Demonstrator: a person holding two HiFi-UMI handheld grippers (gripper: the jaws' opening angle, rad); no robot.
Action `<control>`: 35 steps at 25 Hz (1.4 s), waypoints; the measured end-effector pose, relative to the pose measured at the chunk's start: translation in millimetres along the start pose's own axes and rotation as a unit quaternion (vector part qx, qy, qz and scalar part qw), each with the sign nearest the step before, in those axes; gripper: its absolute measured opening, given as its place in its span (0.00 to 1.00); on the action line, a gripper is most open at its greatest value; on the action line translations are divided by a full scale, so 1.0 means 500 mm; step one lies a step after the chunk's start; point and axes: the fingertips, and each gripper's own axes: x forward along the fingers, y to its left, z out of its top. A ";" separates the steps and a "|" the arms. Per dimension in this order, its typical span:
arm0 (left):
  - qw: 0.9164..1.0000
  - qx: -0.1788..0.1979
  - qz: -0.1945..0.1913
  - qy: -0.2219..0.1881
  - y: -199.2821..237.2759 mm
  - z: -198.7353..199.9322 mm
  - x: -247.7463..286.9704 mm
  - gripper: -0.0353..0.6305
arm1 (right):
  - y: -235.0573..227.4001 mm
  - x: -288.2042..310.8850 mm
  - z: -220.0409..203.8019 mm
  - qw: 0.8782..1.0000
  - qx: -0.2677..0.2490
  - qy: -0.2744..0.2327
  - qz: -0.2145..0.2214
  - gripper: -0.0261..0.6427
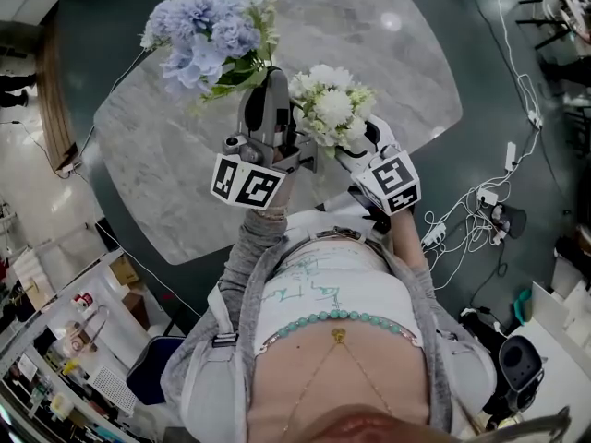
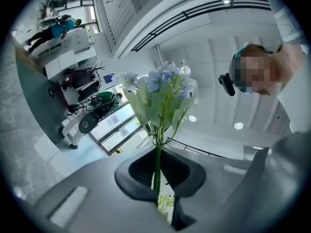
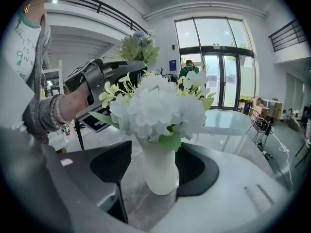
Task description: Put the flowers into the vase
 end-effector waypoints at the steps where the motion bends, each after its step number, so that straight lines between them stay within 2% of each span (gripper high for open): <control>1: 1.000 0.005 0.000 0.003 0.002 -0.003 -0.001 0.08 | 0.003 0.003 0.005 1.000 0.000 0.000 0.001 0.50; 7: 0.997 0.066 -0.012 0.040 -0.006 -0.067 -0.018 0.08 | 0.006 0.006 0.000 1.000 0.008 0.001 0.004 0.50; 11: 0.993 0.097 -0.021 0.067 -0.012 -0.072 -0.027 0.08 | 0.014 0.006 0.011 1.000 0.006 0.001 0.002 0.50; 18: 0.979 0.151 -0.042 0.130 -0.016 -0.084 -0.024 0.08 | 0.007 0.005 0.017 1.000 0.008 -0.004 0.003 0.50; 21: 0.974 0.164 -0.048 0.152 -0.019 -0.086 -0.025 0.08 | 0.007 -0.008 0.033 1.000 0.021 -0.018 0.007 0.50; 26: 0.970 0.157 -0.054 0.177 -0.012 -0.121 -0.027 0.08 | 0.000 -0.023 0.036 0.999 0.026 -0.024 0.004 0.50; 30: 0.956 0.191 -0.069 0.210 -0.022 -0.151 -0.043 0.09 | 0.004 -0.028 0.033 0.999 0.027 -0.024 0.001 0.50; 35: 0.944 0.223 -0.071 0.233 -0.026 -0.155 -0.049 0.11 | 0.007 -0.026 0.036 0.999 0.024 -0.025 0.003 0.50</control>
